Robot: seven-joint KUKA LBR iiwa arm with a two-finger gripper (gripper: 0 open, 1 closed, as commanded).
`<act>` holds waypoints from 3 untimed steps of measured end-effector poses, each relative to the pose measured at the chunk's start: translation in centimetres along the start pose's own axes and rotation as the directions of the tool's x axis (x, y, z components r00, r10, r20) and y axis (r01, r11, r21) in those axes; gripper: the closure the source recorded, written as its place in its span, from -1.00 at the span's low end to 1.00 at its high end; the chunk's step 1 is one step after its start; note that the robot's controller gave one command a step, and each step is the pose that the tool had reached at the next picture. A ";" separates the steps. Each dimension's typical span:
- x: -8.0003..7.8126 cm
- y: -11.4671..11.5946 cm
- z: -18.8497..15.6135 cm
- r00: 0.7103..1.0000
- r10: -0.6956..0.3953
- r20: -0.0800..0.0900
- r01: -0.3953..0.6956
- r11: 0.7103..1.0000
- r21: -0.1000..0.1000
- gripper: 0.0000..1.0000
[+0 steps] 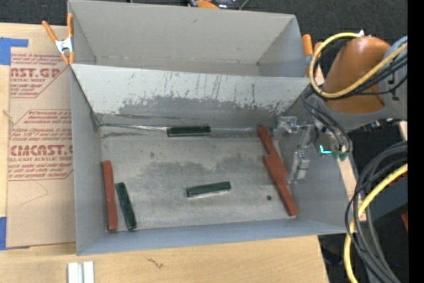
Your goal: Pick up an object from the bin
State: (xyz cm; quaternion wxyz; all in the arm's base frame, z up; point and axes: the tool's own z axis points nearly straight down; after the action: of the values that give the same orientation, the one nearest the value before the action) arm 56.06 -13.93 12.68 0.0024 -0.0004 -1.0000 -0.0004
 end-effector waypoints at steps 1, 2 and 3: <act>-1.1 2.9 6.1 1.000 -0.004 0.001 0.004 1.000 -0.001 -1.00; 5.5 8.6 4.8 0.988 -0.158 0.002 0.158 0.988 -0.001 -1.00; 4.6 16.5 5.7 0.998 0.060 0.005 -0.060 0.998 -0.003 -1.00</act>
Offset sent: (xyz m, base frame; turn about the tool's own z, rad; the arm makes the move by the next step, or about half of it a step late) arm 0.0117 0.0267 -0.0568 -0.0014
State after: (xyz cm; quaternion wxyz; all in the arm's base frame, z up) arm 51.49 2.59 7.01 -0.0002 -0.0301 -0.9995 -0.0017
